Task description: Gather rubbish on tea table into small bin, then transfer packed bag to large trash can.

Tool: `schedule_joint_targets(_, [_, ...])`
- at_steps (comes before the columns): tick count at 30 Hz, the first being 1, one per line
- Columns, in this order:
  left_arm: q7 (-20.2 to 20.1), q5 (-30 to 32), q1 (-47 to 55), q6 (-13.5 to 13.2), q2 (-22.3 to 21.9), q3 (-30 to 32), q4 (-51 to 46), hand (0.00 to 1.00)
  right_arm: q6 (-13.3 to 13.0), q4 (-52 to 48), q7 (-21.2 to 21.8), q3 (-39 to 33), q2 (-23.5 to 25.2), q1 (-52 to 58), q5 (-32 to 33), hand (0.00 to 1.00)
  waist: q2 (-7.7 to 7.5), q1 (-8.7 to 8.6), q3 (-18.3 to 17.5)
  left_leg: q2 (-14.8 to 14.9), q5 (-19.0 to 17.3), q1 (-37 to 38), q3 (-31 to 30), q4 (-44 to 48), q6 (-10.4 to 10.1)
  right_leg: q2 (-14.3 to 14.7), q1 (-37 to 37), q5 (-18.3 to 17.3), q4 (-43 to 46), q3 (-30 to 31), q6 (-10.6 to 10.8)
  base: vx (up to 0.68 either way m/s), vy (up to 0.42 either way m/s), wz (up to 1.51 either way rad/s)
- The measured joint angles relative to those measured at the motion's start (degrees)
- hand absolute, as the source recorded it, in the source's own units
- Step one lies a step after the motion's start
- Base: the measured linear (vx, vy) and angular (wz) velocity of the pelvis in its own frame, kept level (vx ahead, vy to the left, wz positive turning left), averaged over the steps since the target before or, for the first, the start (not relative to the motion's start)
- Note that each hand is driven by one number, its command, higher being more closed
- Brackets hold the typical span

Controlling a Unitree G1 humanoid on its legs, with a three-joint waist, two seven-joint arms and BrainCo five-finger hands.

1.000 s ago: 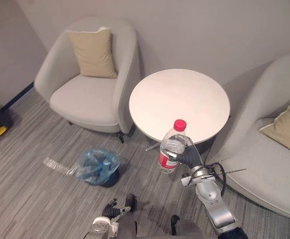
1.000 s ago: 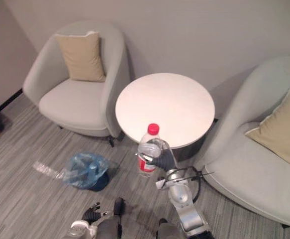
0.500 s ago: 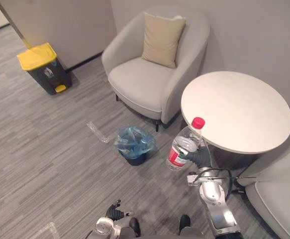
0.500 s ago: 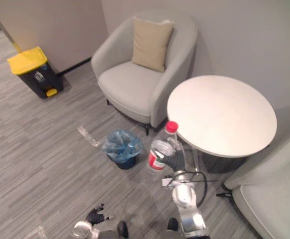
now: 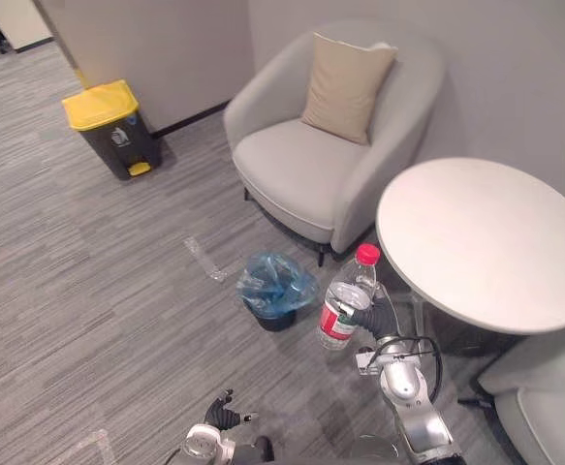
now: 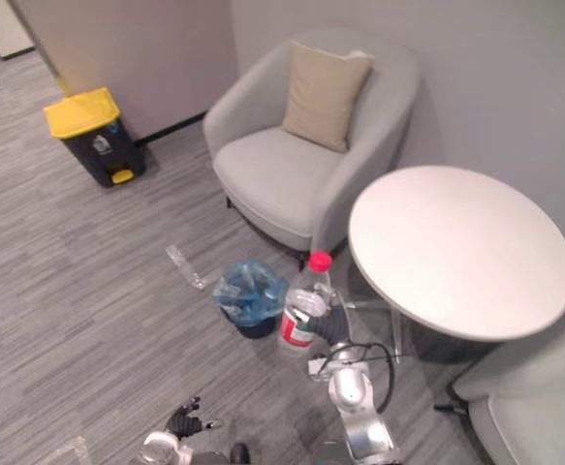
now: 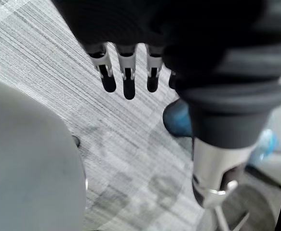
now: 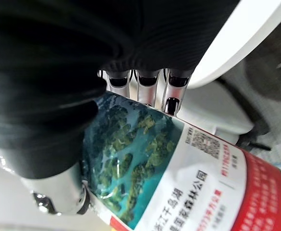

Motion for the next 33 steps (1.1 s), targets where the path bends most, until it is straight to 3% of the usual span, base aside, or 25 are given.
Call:
schedule_joint_targets(3, [0.1, 0.0, -0.5, 0.0, 0.3, 0.7, 2.3, 0.00, -0.4, 1.7, 0.2, 0.3, -0.5, -0.2, -0.2, 1.00, 0.13, -1.15, 0.8, 1.6, -0.1, 2.3, -3.5, -1.8, -0.2, 6.9, -3.5, 2.0, -10.1, 2.0, -0.9, 0.32, -0.158, 0.79])
schedule_joint_targets(4, [0.0, 0.1, -0.4, -0.1, 0.6, 0.8, 2.3, 0.00, -0.3, 1.4, 0.1, 0.0, -0.9, 0.7, -0.2, 1.00, -1.73, -1.64, 0.6, -0.1, -0.8, 3.2, -5.3, -1.5, -1.3, 7.1, -2.5, 10.4, -19.4, 3.8, -1.3, 0.48, -0.220, 1.14])
schedule_joint_targets(5, [0.0, 0.2, -1.0, -0.1, -1.3, 1.4, 3.1, 0.00, -0.1, 1.5, 0.2, -0.4, -2.8, 0.7, -0.2, 1.00, 1.40, -1.82, 1.2, 1.7, -2.1, 3.6, -7.0, -0.5, -2.5, 7.8, -1.1, 11.3, -17.8, 1.8, -3.0, 0.35, -0.144, 0.89])
schedule_joint_targets(8, [0.1, 0.3, -0.9, -0.1, -3.1, 2.8, 3.1, 0.00, -0.1, 1.0, 0.1, -2.2, -3.5, 0.0, -0.1, 1.00, 3.38, -1.54, 1.2, 3.2, -1.4, 1.6, -7.1, 3.1, -3.5, 7.9, -0.1, 9.0, -17.5, -1.3, -4.6, 0.30, -0.111, 0.49])
schedule_joint_targets(9, [0.0, 0.3, -1.1, -0.2, -3.1, 2.8, 3.1, 0.00, 0.0, 1.0, 0.1, -2.6, -3.4, 0.1, -0.1, 1.00, 3.20, -1.70, 1.3, 3.3, -1.2, 0.6, -6.8, 5.1, -3.6, 7.8, 0.8, 8.8, -17.9, -1.8, -5.0, 0.28, -0.109, 0.64])
schedule_joint_targets(11, [0.1, 0.9, -1.0, -0.2, -3.1, 2.8, 2.2, 0.00, 0.0, 0.8, -0.3, -3.1, -3.7, 1.0, 0.0, 1.00, 2.47, -1.82, 1.8, 4.4, 0.5, -3.2, -2.5, 18.9, -3.7, 7.7, 8.3, 8.5, -23.0, -4.0, -5.3, 0.27, -0.113, 0.57])
schedule_joint_targets(13, [0.2, 1.3, -0.9, -0.2, -2.8, 2.8, 1.6, 0.00, -0.1, 0.2, -0.4, -2.8, -3.6, 1.1, 0.1, 1.00, 1.46, -1.19, 2.2, 5.8, 0.6, -5.2, 1.9, 25.7, -2.4, 7.3, 12.2, 8.4, -26.2, -4.0, -5.6, 0.18, -0.035, 0.17])
schedule_joint_targets(14, [0.2, 1.3, -0.9, -0.3, -3.1, 2.8, 0.8, 0.00, -0.4, -1.2, -0.5, -2.9, -3.6, 1.1, 0.4, 1.00, 1.74, -0.60, 2.1, 7.1, -1.8, -6.4, 5.7, 25.4, -1.9, 7.2, 13.7, 8.4, -27.4, -4.1, -5.6, 0.15, -0.012, 0.02])
schedule_joint_targets(17, [0.2, 1.5, -0.9, -0.2, -3.0, 2.7, 0.3, 0.00, -0.6, -1.5, -1.0, -2.9, -3.3, 0.9, 0.4, 1.00, 1.59, -0.49, 2.3, 6.5, -1.7, -8.3, 5.5, 17.2, -2.2, 6.1, 14.5, 8.5, -27.9, -3.9, -5.3, 0.09, 0.074, -0.02])
schedule_joint_targets(19, [0.4, 1.8, -0.7, -0.2, -3.0, 2.1, -0.1, 0.00, -0.5, -1.4, -1.2, -2.8, -3.3, 1.2, 0.4, 1.00, 2.04, -0.44, 2.1, 5.9, 4.1, -7.9, 4.9, 8.9, -2.7, 6.0, 15.0, 8.2, -27.7, -3.3, -3.7, 0.08, 0.175, -0.13])
schedule_joint_targets(20, [0.4, 1.9, -0.8, -0.2, -3.0, 1.6, -0.1, 0.00, -0.4, -1.0, -1.3, -2.8, -3.3, 1.2, 0.4, 1.00, 2.40, -0.33, 1.9, 5.5, 5.2, -7.0, 4.0, 7.2, -5.1, 6.2, 15.5, 7.5, -28.1, -1.5, -2.1, 0.08, 0.229, -0.18])
schedule_joint_targets(21, [0.5, 2.0, -0.8, -0.2, -2.1, 1.0, -0.1, 0.00, -0.4, -1.1, -1.3, -2.5, -2.7, 1.2, 0.3, 1.00, 1.52, -0.25, 2.1, 4.4, 5.4, -6.3, 4.2, 5.6, -4.7, 5.2, 15.7, 8.1, -29.2, -0.4, -1.1, 0.07, 0.225, -0.18])
schedule_joint_targets(23, [0.4, 2.0, -1.0, -0.2, -1.6, 1.0, -0.1, 0.00, -0.4, -1.1, -1.2, -2.1, -1.3, 1.9, 0.2, 1.00, 0.56, -0.10, 1.8, 3.2, 5.8, -6.0, 5.4, 4.3, -4.1, 4.2, 15.6, 8.8, -30.6, 0.6, -0.1, 0.01, 0.156, -0.14])
schedule_joint_targets(28, [0.5, 2.8, -1.0, -0.2, -1.2, 0.9, 0.0, 0.00, -0.5, 1.3, -0.7, 2.0, -1.5, 0.7, -0.3, 1.00, 0.84, 0.20, 1.9, 1.9, 5.8, -5.2, 7.7, 2.9, -3.1, 3.1, 14.2, 9.2, -30.5, 3.4, 0.8, -0.02, 0.075, -0.25])
schedule_joint_targets(33, [1.6, 2.9, -4.5, -0.1, -1.1, 0.0, 0.0, 0.00, -0.3, 8.5, -0.6, 6.3, -4.4, -10.0, -2.4, 1.00, 1.52, 0.18, 5.1, 2.6, 5.6, -15.2, 9.3, 7.8, -2.6, 3.7, 2.5, 9.3, -24.4, 5.7, 0.8, -0.10, -0.011, -0.22])
